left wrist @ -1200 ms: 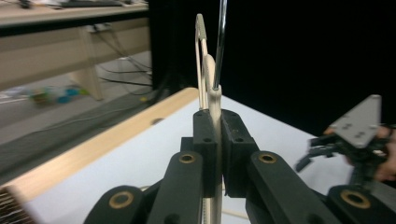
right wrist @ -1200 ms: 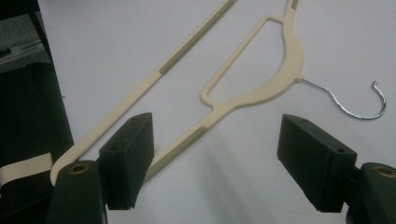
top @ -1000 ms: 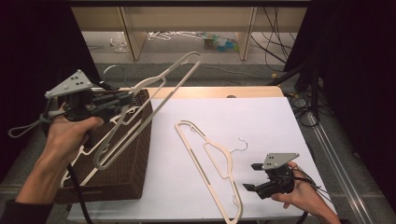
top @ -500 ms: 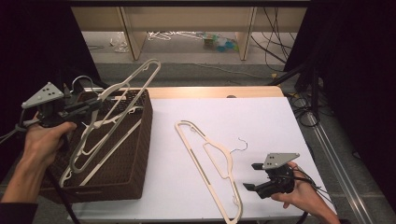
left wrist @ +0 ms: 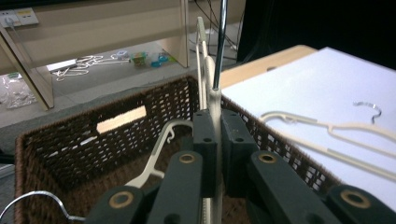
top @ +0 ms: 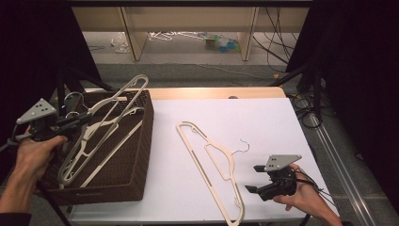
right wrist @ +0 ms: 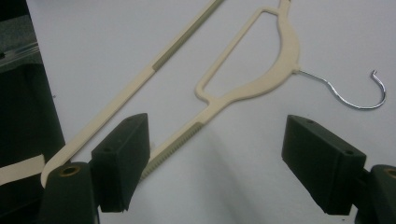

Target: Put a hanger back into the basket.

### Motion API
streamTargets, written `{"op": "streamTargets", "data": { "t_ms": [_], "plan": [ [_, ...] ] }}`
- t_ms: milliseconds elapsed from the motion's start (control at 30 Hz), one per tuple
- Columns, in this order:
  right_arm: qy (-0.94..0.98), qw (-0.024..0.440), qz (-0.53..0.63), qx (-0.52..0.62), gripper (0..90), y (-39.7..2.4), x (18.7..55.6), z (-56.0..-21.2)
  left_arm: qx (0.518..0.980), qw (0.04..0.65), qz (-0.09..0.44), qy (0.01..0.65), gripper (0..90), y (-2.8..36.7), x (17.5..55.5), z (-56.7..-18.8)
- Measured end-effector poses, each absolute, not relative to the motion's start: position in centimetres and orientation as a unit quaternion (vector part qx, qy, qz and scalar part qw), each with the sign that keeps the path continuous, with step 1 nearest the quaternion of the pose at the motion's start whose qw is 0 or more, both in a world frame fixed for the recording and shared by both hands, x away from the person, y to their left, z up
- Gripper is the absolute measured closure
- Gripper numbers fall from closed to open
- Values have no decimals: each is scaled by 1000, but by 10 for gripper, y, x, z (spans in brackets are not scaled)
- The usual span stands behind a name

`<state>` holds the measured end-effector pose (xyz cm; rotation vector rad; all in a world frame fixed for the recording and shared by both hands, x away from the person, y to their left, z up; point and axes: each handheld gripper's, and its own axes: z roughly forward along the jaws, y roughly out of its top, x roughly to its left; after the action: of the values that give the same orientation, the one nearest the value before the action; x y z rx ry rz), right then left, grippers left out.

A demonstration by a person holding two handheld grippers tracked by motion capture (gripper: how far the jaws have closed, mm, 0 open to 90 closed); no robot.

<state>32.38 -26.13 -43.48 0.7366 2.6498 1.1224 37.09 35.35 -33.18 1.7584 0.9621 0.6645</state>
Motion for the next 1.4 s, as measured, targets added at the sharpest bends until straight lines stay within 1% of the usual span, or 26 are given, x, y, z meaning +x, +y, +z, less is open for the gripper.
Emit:
{"op": "streamTargets", "data": {
  "t_ms": [133, 367, 533, 633, 667, 767, 933, 967, 1000, 1033, 1167, 1200, 1267, 1300, 1333, 1400],
  "plan": [
    [888, 85, 375, 250, 246, -261, 323, -436, 731, 489, 267, 394, 856, 360, 369, -341],
    [889, 85, 376, 249, 247, -261, 323, -436, 737, 473, 255, 410, 857, 366, 369, -356],
    [889, 85, 375, 248, 247, -261, 323, -436, 745, 455, 235, 428, 857, 367, 372, -364],
    [890, 84, 374, 247, 247, -261, 323, -436, 752, 448, 228, 427, 856, 368, 376, -370],
    [890, 84, 374, 247, 247, -261, 323, -436, 746, 454, 221, 434, 856, 367, 376, -372],
    [889, 84, 375, 249, 247, -260, 323, -437, 763, 444, 226, 412, 855, 366, 382, -374],
    [891, 83, 373, 247, 247, -260, 324, -438, 764, 438, 217, 422, 852, 357, 391, -383],
    [891, 82, 372, 248, 247, -260, 324, -438, 772, 425, 220, 419, 851, 358, 393, -384],
    [891, 81, 371, 248, 247, -260, 323, -438, 759, 434, 214, 436, 849, 356, 394, -387],
    [891, 81, 371, 248, 247, -260, 323, -439, 766, 426, 218, 428, 846, 358, 397, -387],
    [890, 79, 372, 249, 247, -260, 323, -439, 750, 421, 224, 458, 834, 359, 401, -391],
    [891, 81, 372, 248, 247, -260, 324, -439, 755, 414, 226, 456, 829, 361, 401, -390],
    [891, 81, 371, 250, 247, -260, 324, -440, 736, 415, 226, 484, 819, 360, 400, -392],
    [891, 80, 372, 249, 247, -260, 324, -440, 728, 406, 229, 503, 813, 359, 398, -392],
    [891, 78, 371, 249, 247, -260, 323, -440, 730, 397, 238, 503, 808, 360, 399, -392],
    [891, 78, 371, 250, 247, -260, 323, -440, 722, 374, 252, 524, 789, 359, 397, -394]
  ]
}}
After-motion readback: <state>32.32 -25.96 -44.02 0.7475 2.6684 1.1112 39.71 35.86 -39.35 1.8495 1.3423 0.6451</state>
